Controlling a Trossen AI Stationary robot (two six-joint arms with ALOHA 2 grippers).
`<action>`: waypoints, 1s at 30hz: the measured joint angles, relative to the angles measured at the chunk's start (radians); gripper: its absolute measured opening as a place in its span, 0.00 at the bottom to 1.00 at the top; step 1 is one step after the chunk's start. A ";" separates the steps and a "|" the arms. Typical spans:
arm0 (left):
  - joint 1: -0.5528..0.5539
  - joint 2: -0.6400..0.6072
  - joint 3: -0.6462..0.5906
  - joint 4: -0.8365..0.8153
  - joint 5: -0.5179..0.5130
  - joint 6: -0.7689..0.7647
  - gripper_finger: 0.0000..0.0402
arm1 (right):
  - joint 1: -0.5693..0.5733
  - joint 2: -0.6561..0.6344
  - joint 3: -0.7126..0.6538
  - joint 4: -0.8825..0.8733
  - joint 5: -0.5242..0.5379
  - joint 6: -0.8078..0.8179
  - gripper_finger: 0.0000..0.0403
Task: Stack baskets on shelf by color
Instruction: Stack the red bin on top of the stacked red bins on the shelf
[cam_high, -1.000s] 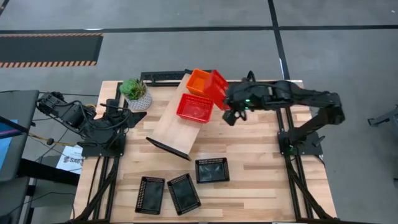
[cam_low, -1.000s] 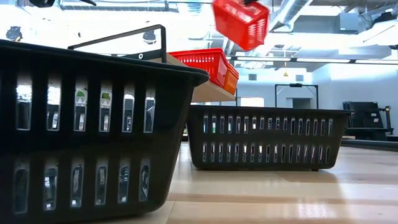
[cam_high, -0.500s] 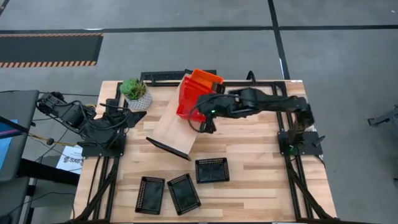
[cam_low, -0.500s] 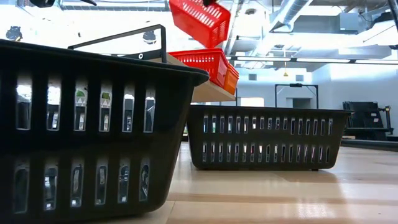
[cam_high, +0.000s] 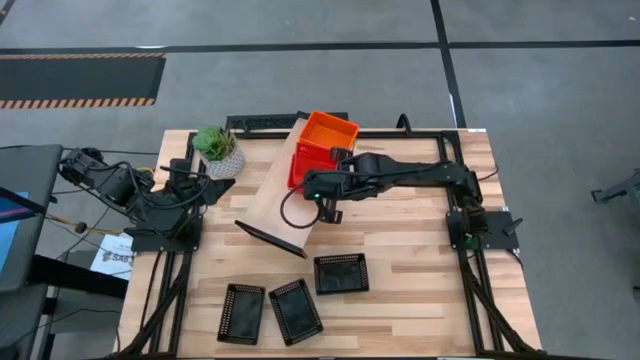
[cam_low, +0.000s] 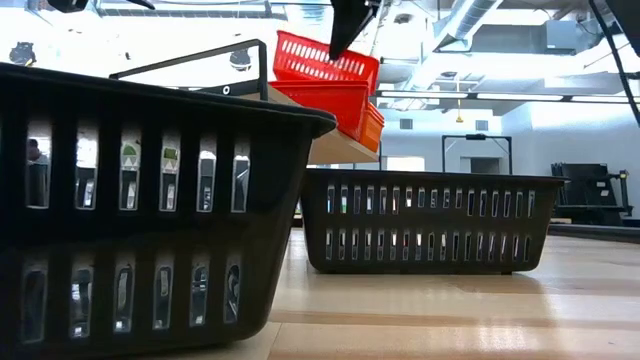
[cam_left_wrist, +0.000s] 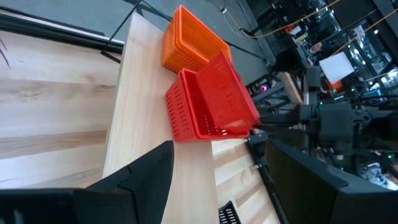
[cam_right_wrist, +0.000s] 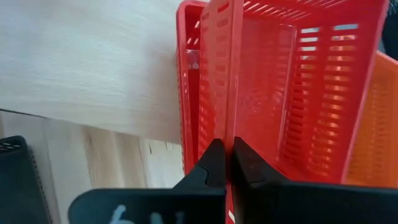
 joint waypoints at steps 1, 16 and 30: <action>0.000 0.000 0.000 0.000 -0.002 0.000 0.60 | -0.001 -0.001 0.000 0.001 0.000 0.000 0.03; 0.000 0.000 0.000 0.000 -0.005 0.000 0.60 | -0.023 -0.004 0.001 0.013 -0.061 -0.054 0.13; 0.000 0.000 0.000 -0.002 -0.005 0.000 0.60 | -0.048 -0.004 0.001 0.033 -0.070 -0.085 0.17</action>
